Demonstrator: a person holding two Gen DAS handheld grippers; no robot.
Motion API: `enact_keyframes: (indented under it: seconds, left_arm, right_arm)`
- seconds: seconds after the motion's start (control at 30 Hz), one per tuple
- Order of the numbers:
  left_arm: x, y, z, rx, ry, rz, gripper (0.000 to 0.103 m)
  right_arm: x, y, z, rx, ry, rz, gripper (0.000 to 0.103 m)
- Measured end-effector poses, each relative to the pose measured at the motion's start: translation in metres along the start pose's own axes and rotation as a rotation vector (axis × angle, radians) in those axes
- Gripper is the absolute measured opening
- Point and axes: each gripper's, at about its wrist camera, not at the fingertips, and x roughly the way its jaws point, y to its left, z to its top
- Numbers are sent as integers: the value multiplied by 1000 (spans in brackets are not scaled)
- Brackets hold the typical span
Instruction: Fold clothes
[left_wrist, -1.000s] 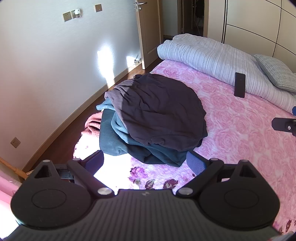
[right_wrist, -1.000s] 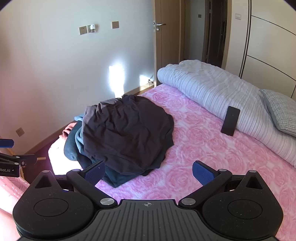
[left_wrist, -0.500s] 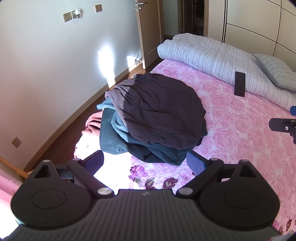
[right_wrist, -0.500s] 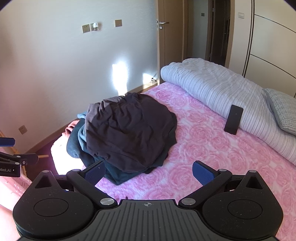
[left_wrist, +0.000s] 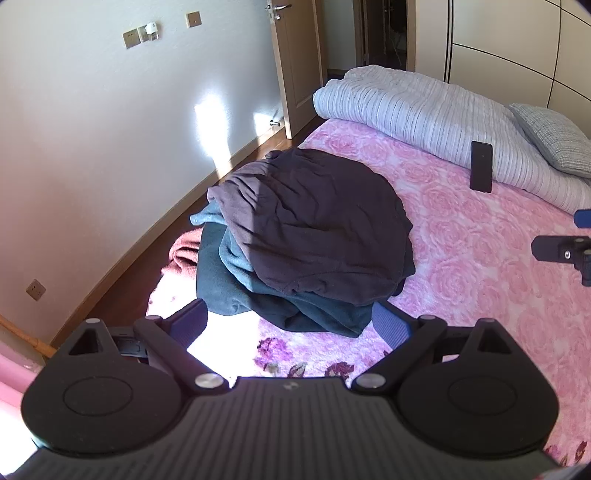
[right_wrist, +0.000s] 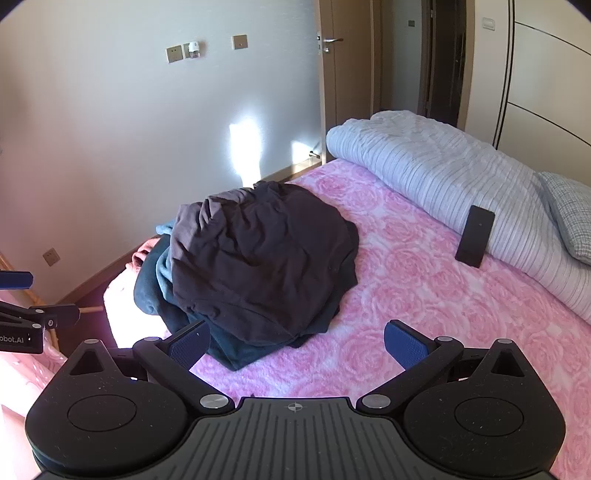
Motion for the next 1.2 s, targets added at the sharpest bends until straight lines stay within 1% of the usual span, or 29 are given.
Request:
enact_keyframes:
  seconds: [0.13, 0.23, 0.3, 0.37, 0.4, 0.5, 0.63, 0.7, 0.73, 0.8, 0.83, 0.87, 0.93, 0.97, 1.03, 1.07, 1.13, 1.17, 1.2]
  left_arm:
    - [-1, 5, -1, 84, -49, 49, 94]
    - [6, 14, -5, 126, -50, 83, 94]
    - [19, 18, -7, 165, -33, 85, 94]
    - [38, 19, -8, 233, -18, 75, 94]
    - [51, 18, -8, 275, -12, 64, 94]
    - [99, 12, -8, 401, -4, 11, 94]
    - [174, -4, -1, 537, 4, -83, 90]
    - [211, -13, 0, 600, -8, -130, 90]
    - [229, -18, 1, 631, -14, -153, 90]
    - [261, -27, -2, 710, -4, -201, 89]
    - [276, -31, -5, 753, 5, -226, 86]
    - [290, -35, -8, 796, 13, -245, 78]
    - [311, -40, -13, 867, 25, -277, 68]
    - [319, -39, -13, 875, 28, -303, 62]
    - [331, -37, -13, 889, 36, -354, 54]
    - [333, -34, -12, 891, 39, -379, 43]
    - [334, -27, -9, 868, 44, -422, 29]
    - [333, -23, -6, 848, 46, -438, 20]
    - [330, -18, -2, 823, 46, -453, 14]
  right_arm:
    - [4, -8, 2, -39, -36, 19, 103]
    - [16, -12, 1, -76, -38, 35, 103]
    - [28, -15, 0, -85, -35, 52, 103]
    - [42, -19, -2, -84, -27, 75, 103]
    - [50, -21, -2, -80, -20, 86, 103]
    - [85, -26, -4, -79, 34, 64, 103]
    - [138, -27, -6, -121, 86, -4, 102]
    - [168, -29, -7, -142, 107, -19, 102]
    - [182, -30, -7, -154, 117, -27, 101]
    - [217, -30, -10, -202, 146, -43, 100]
    - [234, -31, -11, -228, 161, -47, 99]
    - [251, -32, -12, -250, 173, -41, 98]
    - [281, -39, -13, -250, 191, -19, 92]
    - [295, -43, -13, -235, 199, -7, 91]
    - [323, -58, -10, -148, 203, 7, 90]
    - [336, -67, -8, -104, 203, 0, 88]
    - [361, -83, -3, -19, 216, -4, 72]
    - [373, -91, -1, 22, 226, -4, 71]
    - [385, -97, -1, 53, 236, -2, 71]
